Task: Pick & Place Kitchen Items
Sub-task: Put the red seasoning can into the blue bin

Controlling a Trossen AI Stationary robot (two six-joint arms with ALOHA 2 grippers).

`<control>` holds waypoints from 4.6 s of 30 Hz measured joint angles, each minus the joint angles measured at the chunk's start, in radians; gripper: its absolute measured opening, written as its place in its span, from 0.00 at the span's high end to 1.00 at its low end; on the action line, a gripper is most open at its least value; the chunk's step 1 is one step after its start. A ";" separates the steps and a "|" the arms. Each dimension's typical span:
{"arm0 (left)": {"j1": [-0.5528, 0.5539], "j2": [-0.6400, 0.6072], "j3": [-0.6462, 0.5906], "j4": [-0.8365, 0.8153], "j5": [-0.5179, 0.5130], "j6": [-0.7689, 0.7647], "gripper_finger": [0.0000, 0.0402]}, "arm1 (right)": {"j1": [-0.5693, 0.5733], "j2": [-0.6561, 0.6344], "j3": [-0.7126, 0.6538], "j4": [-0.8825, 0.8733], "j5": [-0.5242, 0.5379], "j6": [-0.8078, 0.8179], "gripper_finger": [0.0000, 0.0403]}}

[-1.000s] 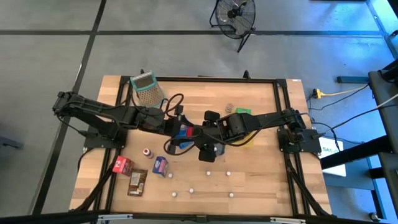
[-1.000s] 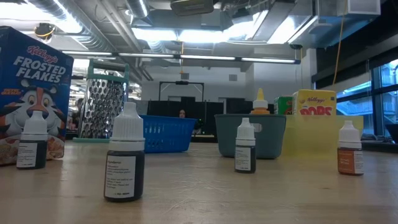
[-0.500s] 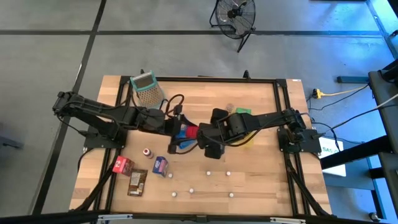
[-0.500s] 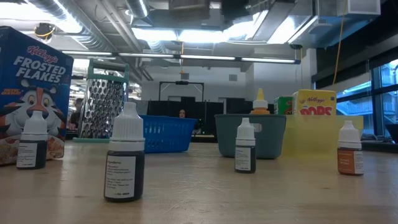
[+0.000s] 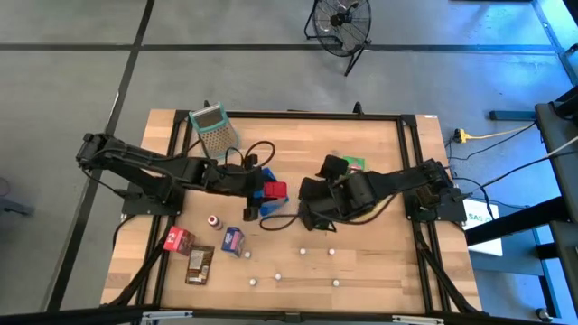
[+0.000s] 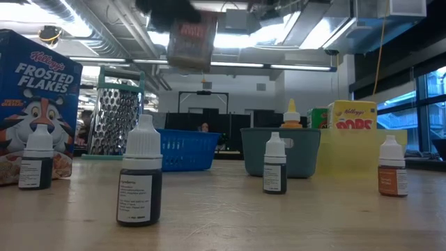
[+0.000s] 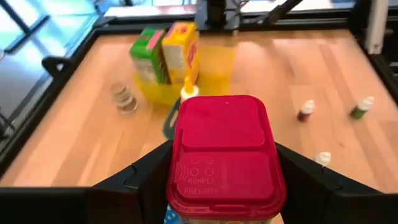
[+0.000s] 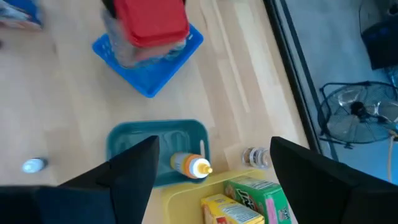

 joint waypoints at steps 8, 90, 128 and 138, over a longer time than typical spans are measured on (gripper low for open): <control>0.002 0.000 -0.126 0.095 -0.149 0.004 0.44 | 0.105 -0.018 0.000 0.000 0.050 0.057 0.23; 0.772 0.145 -0.226 -0.091 1.251 1.108 0.44 | -0.044 -0.016 -0.001 0.072 0.036 0.014 0.23; 0.772 0.317 -0.226 -0.038 1.259 1.182 0.44 | -0.085 -0.016 -0.070 0.135 0.024 -0.031 0.23; 0.771 0.317 -0.226 -0.038 1.259 1.188 0.44 | -0.094 -0.016 -0.070 0.158 -0.001 -0.050 0.23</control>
